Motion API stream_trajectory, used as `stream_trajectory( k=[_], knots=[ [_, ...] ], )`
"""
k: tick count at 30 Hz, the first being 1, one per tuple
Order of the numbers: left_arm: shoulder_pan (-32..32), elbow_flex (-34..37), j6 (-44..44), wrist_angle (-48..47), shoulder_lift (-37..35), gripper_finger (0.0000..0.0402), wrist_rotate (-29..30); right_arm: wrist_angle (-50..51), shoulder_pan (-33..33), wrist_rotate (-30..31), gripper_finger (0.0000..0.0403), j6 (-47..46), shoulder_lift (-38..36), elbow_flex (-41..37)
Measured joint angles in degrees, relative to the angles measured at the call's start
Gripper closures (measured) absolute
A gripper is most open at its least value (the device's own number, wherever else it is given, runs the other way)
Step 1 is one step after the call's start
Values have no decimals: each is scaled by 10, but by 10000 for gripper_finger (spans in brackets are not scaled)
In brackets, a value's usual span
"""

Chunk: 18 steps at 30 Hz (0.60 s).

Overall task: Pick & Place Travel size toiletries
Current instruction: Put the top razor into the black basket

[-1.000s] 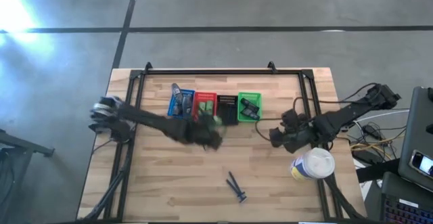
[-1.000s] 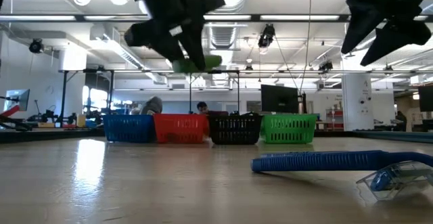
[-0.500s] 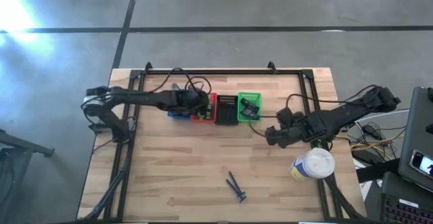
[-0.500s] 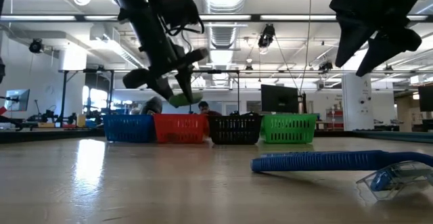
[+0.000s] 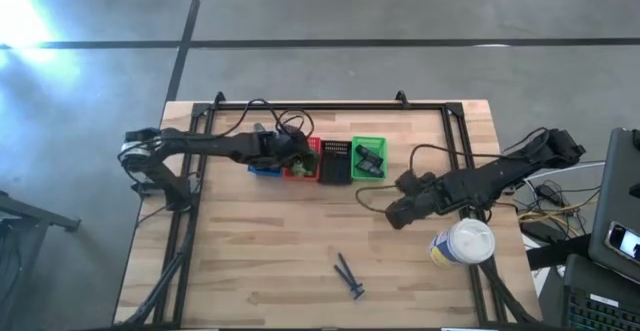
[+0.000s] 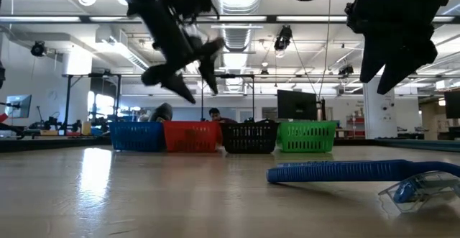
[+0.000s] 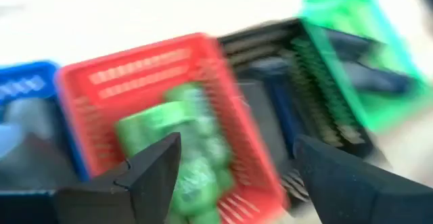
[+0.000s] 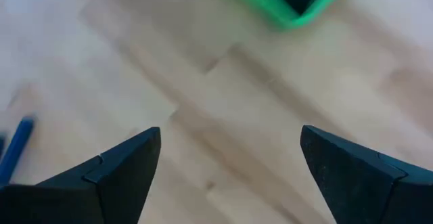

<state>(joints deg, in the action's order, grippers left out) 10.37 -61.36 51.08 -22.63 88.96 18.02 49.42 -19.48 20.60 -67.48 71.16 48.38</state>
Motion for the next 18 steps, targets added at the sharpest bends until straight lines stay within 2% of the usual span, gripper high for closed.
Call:
stream_trajectory(
  k=[4,7,15,18],
  knots=[
    [-48,-14,-96,2,-33,111,-6,-51,-4,-63,50,38,29,0],
    [-96,-13,-125,-1,-59,114,-5,-91,-10,-87,55,47,54,0],
    [-238,-11,-58,-60,-85,115,7,-226,-17,-175,77,49,115,0],
    [-288,-11,-31,-69,-85,115,28,-280,-21,-190,87,35,144,2]
  ],
)
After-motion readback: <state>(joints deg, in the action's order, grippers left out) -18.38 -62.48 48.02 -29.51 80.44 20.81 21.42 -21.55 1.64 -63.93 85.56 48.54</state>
